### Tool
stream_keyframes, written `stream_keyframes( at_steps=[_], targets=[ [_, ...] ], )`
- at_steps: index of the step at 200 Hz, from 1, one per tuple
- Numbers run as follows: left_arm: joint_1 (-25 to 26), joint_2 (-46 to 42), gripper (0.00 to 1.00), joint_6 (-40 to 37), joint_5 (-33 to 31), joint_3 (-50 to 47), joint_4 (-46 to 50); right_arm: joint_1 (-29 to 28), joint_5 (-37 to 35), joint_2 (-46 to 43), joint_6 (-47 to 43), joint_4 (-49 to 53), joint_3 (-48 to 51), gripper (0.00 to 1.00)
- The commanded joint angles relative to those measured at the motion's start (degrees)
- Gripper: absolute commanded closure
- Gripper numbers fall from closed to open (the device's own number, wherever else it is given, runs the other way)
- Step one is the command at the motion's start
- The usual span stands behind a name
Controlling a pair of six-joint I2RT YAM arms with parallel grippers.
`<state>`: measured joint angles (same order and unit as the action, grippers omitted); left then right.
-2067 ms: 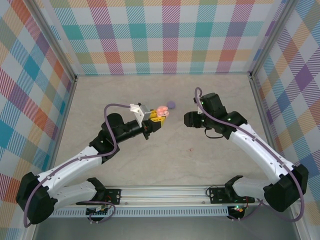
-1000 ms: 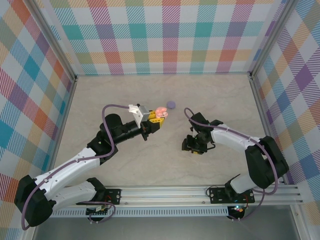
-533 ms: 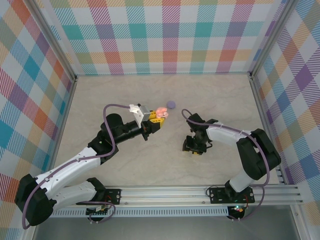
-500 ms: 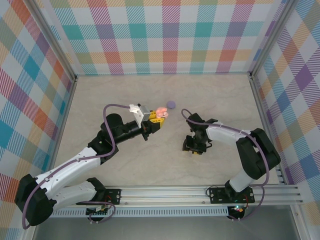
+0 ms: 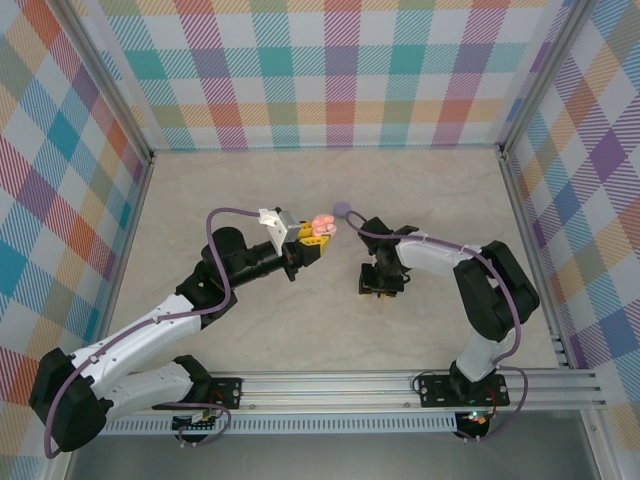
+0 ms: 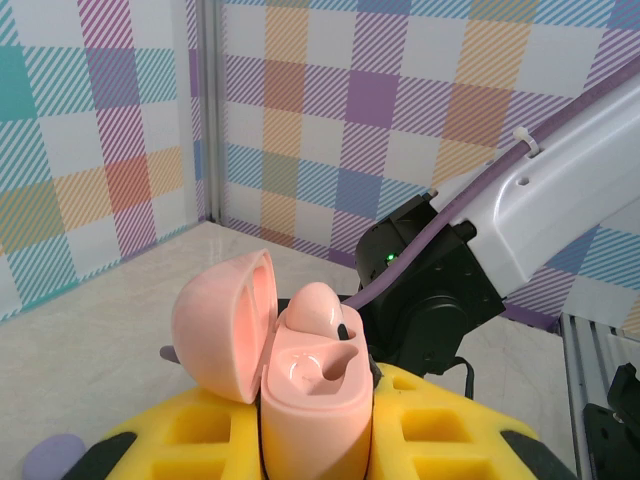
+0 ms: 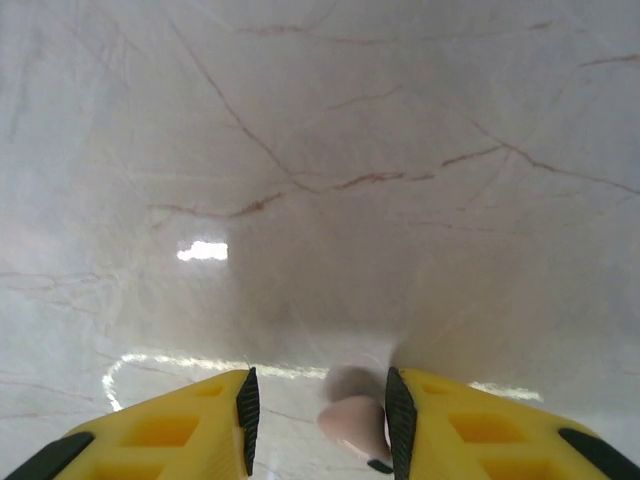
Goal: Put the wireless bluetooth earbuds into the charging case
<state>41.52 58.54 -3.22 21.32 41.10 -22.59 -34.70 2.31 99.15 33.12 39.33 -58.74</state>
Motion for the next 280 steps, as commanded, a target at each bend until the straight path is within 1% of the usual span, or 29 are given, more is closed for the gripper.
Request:
stream_keyframes(
  at_steps=[1, 19, 41, 68, 107, 195, 237, 280],
  targets=[
    [0.84, -0.60, 0.84, 0.48, -0.23, 0.56, -1.93, -0.68, -2.62, 0.86, -4.53, 4.73, -2.13, 0.59],
    [0.80, -0.58, 0.84, 0.48, -0.23, 0.58, -1.93, -0.89, -3.32, 0.80, -8.58, 6.00, -2.85, 0.60],
    [0.82, -0.69, 0.84, 0.56, -0.23, 0.57, -1.89, -0.99, -2.43, 0.76, -13.48, 7.20, -3.53, 0.60],
    [0.85, -0.72, 0.84, 0.52, -0.22, 0.57, -1.93, -1.08, -3.19, 1.54, -16.19, 8.61, -4.27, 0.59],
    [0.82, -0.84, 0.84, 0.59, -0.14, 0.89, -1.84, -1.16, -4.84, 3.02, -14.10, 9.42, -5.24, 0.59],
    [0.81, -0.96, 0.84, 0.63, -0.14, 0.91, -1.67, -2.96, -3.38, 5.16, -9.90, 7.79, -5.92, 0.61],
    [0.79, -0.98, 0.84, 0.52, -0.23, 0.63, -1.67, -3.53, -4.76, 6.52, -8.03, 8.17, -6.03, 0.63],
    [0.83, -1.14, 0.84, 0.59, -0.23, 0.54, -1.67, -3.60, -5.32, 7.65, -7.33, 7.84, -6.10, 0.70]
  ],
)
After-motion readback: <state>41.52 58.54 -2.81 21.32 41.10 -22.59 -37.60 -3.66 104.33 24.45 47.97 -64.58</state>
